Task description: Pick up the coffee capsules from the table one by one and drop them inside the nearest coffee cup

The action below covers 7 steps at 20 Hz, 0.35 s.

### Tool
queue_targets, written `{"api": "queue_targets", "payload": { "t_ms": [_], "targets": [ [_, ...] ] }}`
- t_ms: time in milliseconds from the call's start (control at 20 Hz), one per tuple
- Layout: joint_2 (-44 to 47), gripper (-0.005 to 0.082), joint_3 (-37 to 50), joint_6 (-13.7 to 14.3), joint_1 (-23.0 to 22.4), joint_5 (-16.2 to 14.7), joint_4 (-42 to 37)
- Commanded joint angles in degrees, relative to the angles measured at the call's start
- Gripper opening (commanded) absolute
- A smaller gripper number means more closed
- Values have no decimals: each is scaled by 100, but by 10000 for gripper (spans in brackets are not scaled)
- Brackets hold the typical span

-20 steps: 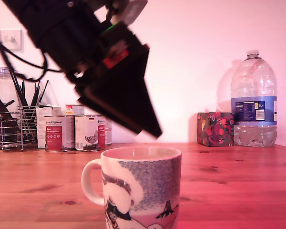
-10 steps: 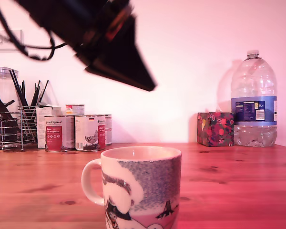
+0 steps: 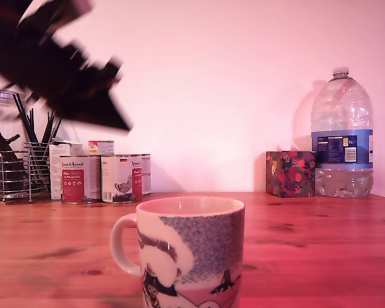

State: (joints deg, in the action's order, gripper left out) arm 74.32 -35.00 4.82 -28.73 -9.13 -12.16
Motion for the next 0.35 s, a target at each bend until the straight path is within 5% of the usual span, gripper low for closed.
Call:
{"api": "queue_targets", "payload": {
  "t_ms": [0, 300],
  "targets": [
    [11, -19, 256, -33, 142, -48, -249],
    [11, -19, 531, -94, 577, -273, -358]
  ]
}}
